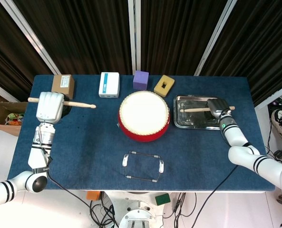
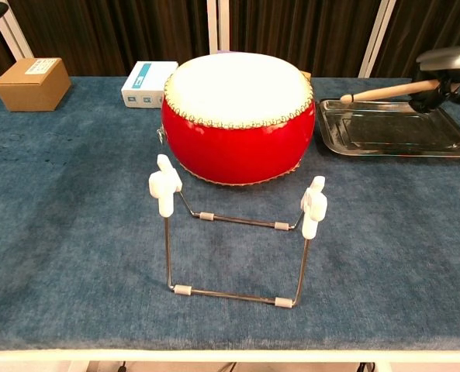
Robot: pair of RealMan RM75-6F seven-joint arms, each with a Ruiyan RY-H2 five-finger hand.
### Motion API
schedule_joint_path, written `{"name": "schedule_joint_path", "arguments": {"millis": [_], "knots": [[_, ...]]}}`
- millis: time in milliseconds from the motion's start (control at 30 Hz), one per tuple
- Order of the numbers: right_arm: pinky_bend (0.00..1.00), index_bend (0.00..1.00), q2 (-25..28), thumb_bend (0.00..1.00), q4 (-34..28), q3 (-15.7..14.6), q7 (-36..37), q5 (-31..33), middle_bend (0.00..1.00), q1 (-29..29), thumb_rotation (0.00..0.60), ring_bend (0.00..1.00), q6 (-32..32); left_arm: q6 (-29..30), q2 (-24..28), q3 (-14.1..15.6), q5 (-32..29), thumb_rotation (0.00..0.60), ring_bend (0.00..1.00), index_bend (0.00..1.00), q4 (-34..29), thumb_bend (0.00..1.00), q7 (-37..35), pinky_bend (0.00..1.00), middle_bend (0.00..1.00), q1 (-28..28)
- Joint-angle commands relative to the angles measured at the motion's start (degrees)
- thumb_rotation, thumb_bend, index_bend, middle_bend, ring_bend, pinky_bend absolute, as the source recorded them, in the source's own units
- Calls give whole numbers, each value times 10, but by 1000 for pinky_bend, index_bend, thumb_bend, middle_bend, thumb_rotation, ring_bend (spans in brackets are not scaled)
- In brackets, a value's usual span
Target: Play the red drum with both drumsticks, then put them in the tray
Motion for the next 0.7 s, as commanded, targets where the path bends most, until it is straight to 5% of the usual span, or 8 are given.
{"name": "schedule_joint_path", "arguments": {"millis": [33,200,467,700], "knots": [[675,928,-29,464,36,0,-10,6,814,5,600,678,-20,-1,0,-1,0,600,1000,1000,-1,373,0,1000,1000,0],[500,670,-53,245,58,0,-33,34,601,13,600,436,-23,-1,1,-2,1,600,1000,1000,-3,373,-1,1000,1000,2],[299,336,-44,70,38,-4,-67,80,342,16,600,184,-12,3,3,-2,8,600,1000,1000,-8,373,0,1000,1000,7],[260,260,0,33,-30,-4,-83,92,284,12,600,130,16,-5,3,-4,8,600,1000,1000,-8,373,2,1000,1000,4]]}}
